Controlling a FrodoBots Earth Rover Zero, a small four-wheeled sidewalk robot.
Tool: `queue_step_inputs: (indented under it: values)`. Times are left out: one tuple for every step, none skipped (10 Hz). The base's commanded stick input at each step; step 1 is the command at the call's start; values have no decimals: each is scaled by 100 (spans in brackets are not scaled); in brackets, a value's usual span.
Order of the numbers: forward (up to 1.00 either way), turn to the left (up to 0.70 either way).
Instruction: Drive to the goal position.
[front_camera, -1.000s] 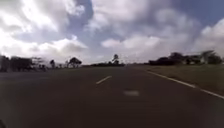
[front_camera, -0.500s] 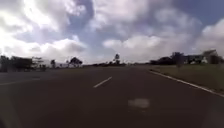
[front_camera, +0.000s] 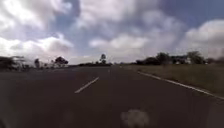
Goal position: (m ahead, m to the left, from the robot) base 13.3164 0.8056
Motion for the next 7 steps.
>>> queue_step_inputs:
  values:
    - [100, 0]
    - [100, 0]
    - [100, 0]
    - [100, 0]
    - [100, 0]
    - [100, 0]
    - [100, 0]
